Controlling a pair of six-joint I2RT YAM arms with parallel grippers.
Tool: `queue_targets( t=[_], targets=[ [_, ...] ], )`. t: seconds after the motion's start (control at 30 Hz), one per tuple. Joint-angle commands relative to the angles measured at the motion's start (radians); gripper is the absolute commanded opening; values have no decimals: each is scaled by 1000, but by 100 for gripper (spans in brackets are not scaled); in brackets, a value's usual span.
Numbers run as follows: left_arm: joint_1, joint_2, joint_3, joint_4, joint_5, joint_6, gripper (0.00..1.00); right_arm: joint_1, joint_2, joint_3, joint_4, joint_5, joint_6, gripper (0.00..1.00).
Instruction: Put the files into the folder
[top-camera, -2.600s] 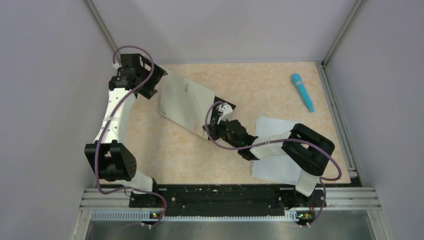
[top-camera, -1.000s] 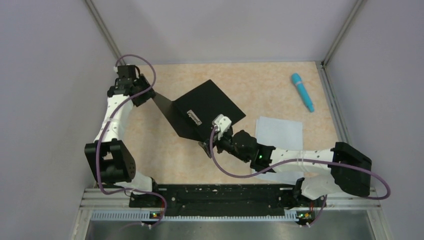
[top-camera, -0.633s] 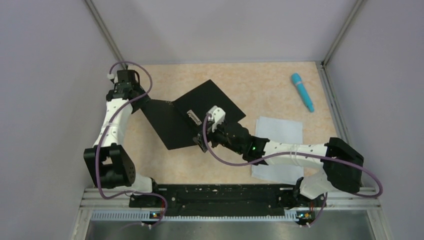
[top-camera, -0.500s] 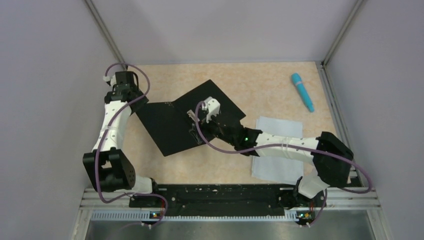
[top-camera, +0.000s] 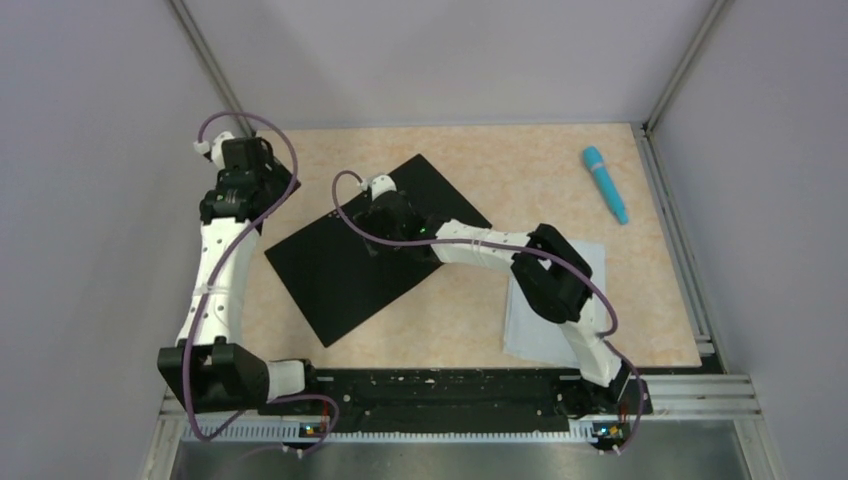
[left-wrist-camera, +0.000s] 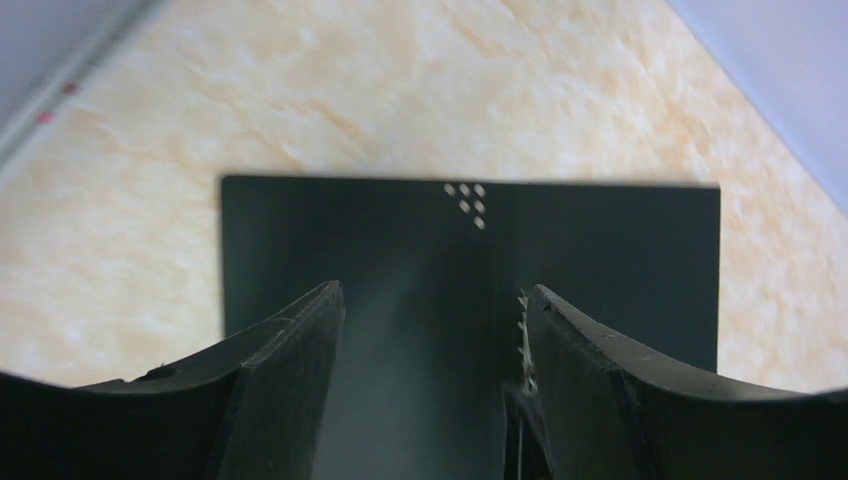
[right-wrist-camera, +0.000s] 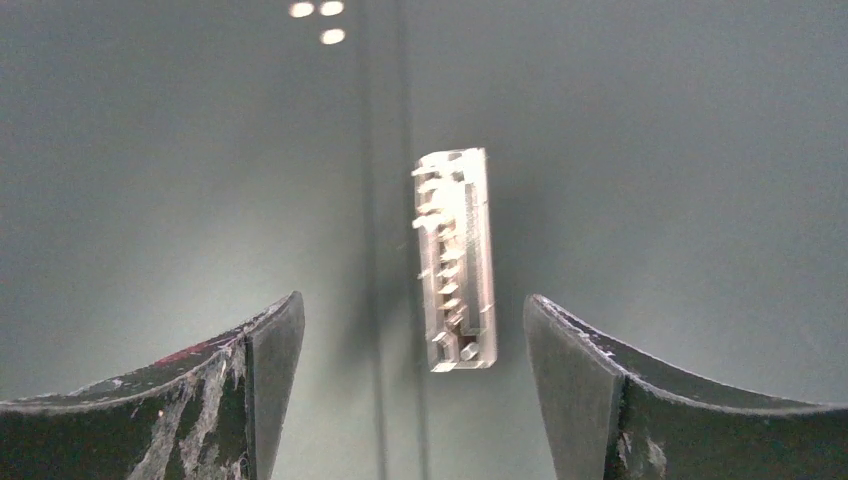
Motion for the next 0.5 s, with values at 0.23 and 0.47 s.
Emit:
queue_targets(
  t=[0.23, 0.47],
  targets=[
    [-86, 194, -37, 120, 298, -105, 72, -80, 235, 285, -166, 23, -79, 75],
    [-86, 235, -108, 198, 341, -162, 73, -72, 231, 253, -189, 3, -35, 70]
  ],
)
